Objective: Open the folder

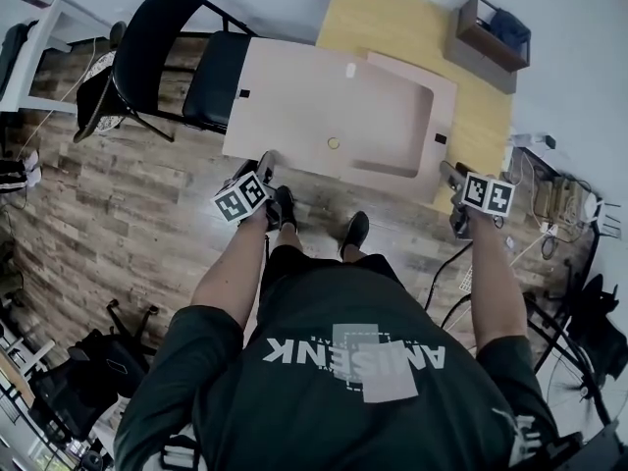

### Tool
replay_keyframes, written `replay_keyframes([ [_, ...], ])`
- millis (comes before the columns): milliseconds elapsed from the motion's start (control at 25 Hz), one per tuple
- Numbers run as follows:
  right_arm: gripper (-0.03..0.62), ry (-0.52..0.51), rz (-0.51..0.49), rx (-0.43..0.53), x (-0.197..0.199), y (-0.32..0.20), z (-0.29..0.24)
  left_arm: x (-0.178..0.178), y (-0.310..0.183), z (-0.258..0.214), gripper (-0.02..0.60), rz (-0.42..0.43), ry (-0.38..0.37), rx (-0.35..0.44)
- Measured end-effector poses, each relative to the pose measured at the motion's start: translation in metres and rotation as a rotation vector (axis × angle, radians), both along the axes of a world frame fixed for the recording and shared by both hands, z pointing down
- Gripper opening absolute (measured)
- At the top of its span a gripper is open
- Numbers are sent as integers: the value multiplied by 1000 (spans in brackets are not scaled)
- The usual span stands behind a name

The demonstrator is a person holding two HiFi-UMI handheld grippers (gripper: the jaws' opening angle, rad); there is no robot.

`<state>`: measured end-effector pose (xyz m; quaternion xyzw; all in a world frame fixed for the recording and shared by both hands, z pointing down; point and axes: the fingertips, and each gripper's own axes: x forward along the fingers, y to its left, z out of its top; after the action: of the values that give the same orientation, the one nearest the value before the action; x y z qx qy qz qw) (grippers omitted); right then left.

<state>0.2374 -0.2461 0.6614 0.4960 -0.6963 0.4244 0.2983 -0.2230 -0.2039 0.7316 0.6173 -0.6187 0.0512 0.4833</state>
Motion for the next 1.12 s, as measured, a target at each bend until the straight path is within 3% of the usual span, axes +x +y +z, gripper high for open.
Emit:
replay_keyframes([
  [360, 202, -8, -20, 1, -4, 0, 1, -20, 12, -28, 258, 14, -118, -23],
  [480, 202, -3, -24, 11, -3, 0, 1, -35, 20, -45, 284, -11, -191, -19],
  [640, 202, -5, -14, 21, -1, 0, -1, -49, 21, -84, 287, -16, -255, 91],
  [840, 202, -66, 2, 58, -8, 1, -14, -36, 13, -143, 287, 94, -317, 237],
  [1000, 202, -93, -29, 132, -13, -2, -41, -4, -3, -183, 287, 162, -308, 344],
  [1120, 202, -121, -73, 188, -17, -2, -70, 38, -19, -210, 287, 249, -253, 427],
])
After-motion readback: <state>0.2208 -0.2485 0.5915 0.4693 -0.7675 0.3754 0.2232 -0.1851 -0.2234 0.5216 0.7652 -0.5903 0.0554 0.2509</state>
